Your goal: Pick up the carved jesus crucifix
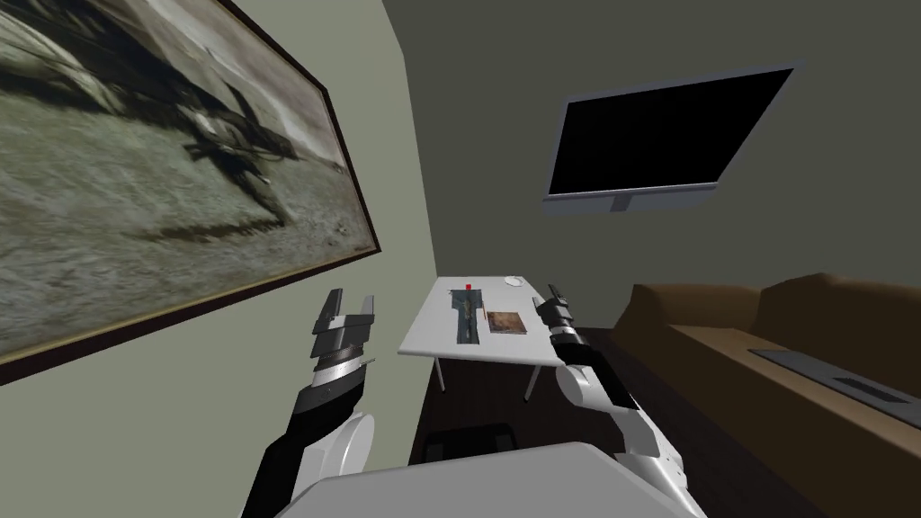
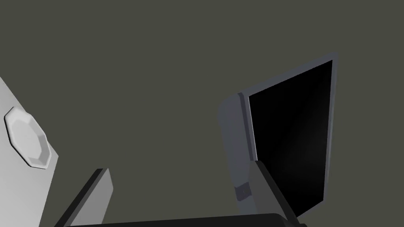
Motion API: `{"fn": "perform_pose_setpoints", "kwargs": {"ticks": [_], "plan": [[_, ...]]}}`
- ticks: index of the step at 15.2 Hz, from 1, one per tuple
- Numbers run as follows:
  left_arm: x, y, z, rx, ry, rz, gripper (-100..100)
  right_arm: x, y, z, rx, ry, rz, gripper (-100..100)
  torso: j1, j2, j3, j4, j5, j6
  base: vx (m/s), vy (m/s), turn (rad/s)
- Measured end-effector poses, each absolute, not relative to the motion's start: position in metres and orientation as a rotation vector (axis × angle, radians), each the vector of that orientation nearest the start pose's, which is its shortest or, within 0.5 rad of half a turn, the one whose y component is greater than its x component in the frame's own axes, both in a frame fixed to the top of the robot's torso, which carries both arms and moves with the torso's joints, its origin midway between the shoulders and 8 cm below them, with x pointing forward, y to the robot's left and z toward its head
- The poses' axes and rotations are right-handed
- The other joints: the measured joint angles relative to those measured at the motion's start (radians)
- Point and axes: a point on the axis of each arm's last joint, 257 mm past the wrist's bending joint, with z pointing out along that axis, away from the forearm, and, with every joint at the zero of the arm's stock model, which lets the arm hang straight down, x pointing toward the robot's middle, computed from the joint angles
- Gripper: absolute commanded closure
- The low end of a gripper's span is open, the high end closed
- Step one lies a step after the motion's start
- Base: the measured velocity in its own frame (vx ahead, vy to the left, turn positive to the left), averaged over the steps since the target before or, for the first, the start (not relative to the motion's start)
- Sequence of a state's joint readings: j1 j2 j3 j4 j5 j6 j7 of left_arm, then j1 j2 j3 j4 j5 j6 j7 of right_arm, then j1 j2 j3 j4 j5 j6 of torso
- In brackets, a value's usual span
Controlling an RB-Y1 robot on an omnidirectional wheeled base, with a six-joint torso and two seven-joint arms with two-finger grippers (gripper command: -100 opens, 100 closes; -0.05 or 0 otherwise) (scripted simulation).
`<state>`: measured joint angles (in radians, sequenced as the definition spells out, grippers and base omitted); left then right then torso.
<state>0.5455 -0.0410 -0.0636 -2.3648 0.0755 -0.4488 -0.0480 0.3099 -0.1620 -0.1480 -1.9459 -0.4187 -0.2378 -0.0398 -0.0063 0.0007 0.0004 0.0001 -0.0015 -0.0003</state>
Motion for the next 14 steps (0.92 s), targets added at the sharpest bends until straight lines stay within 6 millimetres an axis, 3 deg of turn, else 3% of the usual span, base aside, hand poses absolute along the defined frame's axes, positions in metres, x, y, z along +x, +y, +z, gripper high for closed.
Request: {"fn": "perform_pose_setpoints", "kwargs": {"ticks": [6, 14], "plan": [[0.334, 0.276, 0.038, -0.73, 0.549, -1.35, 0, 0.456, -0.399, -0.147, 1.342, 0.683, 1.393, -100, 0.0, 0.0, 0.0, 0.0, 0.0, 0.0, -0.032, -0.066, 0.174], [0.334, 0.276, 0.038, -0.73, 0.549, -1.35, 0, 0.48, -0.413, -0.204, 1.592, 0.641, 1.433, -100, 0.001, 0.0, 0.0, 0.0, 0.0, 0.0, -0.038, -0.064, 0.153]]}}
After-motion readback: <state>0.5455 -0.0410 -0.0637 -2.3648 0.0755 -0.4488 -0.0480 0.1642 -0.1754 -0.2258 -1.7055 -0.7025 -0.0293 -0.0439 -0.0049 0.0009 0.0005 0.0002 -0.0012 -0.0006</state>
